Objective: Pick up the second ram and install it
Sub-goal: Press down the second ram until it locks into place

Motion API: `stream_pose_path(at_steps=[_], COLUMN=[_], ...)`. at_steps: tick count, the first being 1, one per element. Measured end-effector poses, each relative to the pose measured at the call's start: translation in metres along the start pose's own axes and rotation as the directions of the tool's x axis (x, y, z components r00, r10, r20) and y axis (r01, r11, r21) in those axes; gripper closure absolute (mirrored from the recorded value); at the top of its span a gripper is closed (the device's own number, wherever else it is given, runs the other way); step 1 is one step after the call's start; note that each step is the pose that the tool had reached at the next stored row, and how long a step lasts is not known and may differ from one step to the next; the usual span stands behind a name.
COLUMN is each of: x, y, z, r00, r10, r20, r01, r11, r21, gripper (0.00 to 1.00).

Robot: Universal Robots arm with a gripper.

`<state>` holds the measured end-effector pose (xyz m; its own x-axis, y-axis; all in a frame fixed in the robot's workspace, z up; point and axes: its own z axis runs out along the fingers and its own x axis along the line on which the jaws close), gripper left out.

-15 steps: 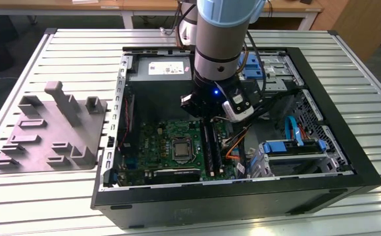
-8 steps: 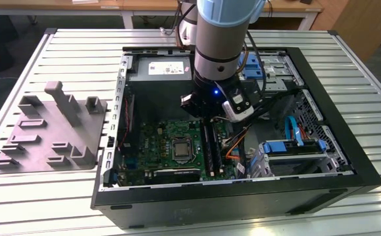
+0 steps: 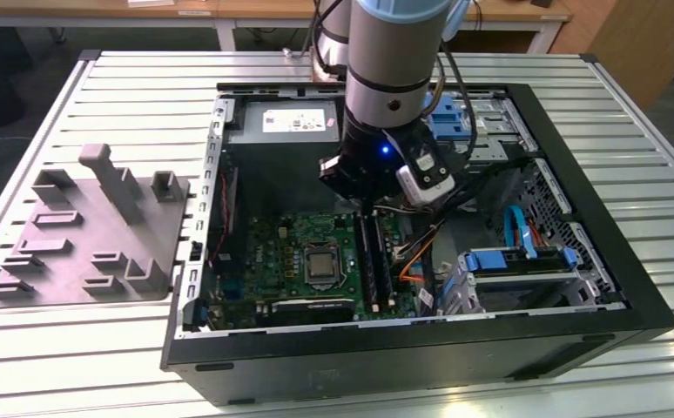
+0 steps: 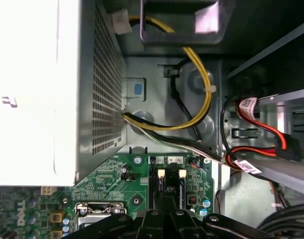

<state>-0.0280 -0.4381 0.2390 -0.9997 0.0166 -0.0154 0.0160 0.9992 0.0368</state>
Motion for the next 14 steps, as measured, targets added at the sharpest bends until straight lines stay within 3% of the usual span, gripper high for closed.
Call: stream_pose_path(at_steps=[4,14], x=[0.0002,0.0025], y=[-0.0022,-0.0234], z=[-0.0002,-0.0010], r00=[1.0000,1.0000], r10=[0.000,0.000], r20=[-0.0001,0.0000], r01=[0.000,0.000], r11=[1.0000,1.0000], r21=[0.0001,-0.0001], gripper=[0.90,0.90])
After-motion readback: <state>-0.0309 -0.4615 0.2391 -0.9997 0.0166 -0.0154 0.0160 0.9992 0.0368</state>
